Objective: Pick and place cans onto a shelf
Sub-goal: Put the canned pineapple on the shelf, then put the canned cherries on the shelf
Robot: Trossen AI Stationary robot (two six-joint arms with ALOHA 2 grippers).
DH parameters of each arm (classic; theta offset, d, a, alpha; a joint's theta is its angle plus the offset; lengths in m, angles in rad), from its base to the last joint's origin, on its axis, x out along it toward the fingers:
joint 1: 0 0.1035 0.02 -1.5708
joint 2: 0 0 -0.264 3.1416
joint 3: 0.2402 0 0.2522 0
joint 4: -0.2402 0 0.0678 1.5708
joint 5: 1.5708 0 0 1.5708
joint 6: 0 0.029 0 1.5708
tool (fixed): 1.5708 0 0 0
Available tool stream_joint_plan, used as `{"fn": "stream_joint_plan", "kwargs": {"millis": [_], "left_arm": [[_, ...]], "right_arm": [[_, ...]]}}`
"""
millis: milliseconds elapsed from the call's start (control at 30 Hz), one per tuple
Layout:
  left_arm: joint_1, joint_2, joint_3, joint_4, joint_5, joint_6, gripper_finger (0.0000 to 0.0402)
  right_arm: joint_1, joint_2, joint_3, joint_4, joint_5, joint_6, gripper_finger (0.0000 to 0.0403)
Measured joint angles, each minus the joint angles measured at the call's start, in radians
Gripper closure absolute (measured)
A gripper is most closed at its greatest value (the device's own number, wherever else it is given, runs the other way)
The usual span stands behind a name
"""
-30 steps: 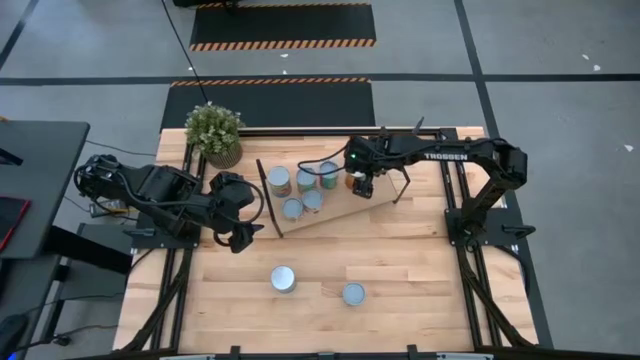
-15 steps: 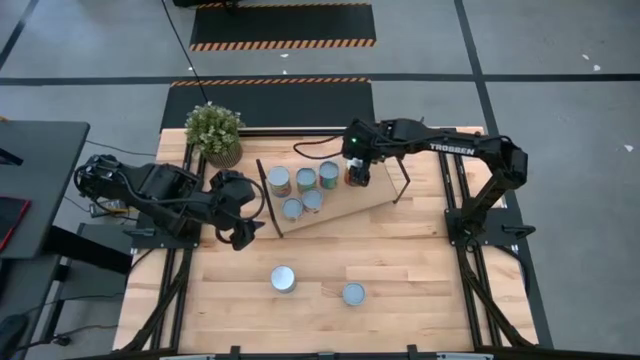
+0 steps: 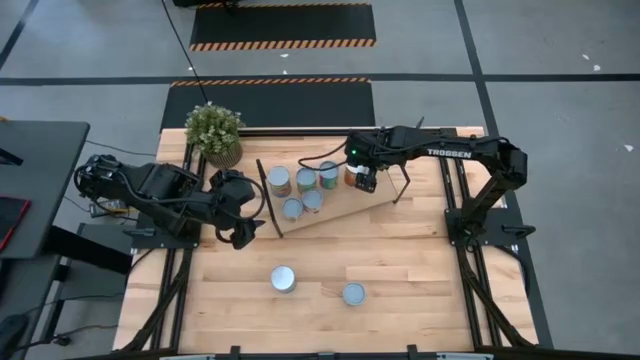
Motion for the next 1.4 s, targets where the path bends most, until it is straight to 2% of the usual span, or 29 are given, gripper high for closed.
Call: {"fn": "stream_joint_plan", "kwargs": {"millis": [267,467,667,800,867,967,1067,1167,1400], "left_arm": [[0.000,0.000,0.000,0.000,-0.018,0.008,0.0026],[0.000,0.000,0.000,0.000,-0.009,0.000,0.0026],[0.000,0.000,0.000,-0.001,0.012,0.000,0.0026],[0.000,0.000,0.000,-0.001,0.020,-0.005,0.0026],[-0.003,0.000,0.000,-0.001,0.060,-0.027,0.0026],[-0.038,0.000,0.000,-0.001,0.124,-0.073,0.0026],[-0.110,0.002,0.000,-0.004,0.140,-0.105,0.0026],[-0.188,0.002,0.000,-0.017,0.103,-0.140,0.0026],[-0.345,0.045,0.000,-0.097,-0.109,-0.312,0.0026]], "right_arm": [[-0.026,0.000,-0.041,0.099,-0.028,-0.015,0.0031],[0.007,0.000,0.009,0.056,-0.077,0.004,0.0031],[0.096,0.000,0.114,0.076,-0.138,0.037,0.0031],[0.174,0.000,0.134,0.157,-0.164,0.037,0.0031],[0.209,0.000,0.134,0.191,-0.187,0.037,0.0031],[0.266,0.000,0.122,0.243,-0.198,0.050,0.0031],[0.325,0.000,0.113,0.264,-0.199,0.091,0.0031],[0.381,0.000,0.100,0.305,-0.192,0.139,0.0031],[0.499,0.008,0.095,0.369,-0.128,0.231,0.0031]]}}
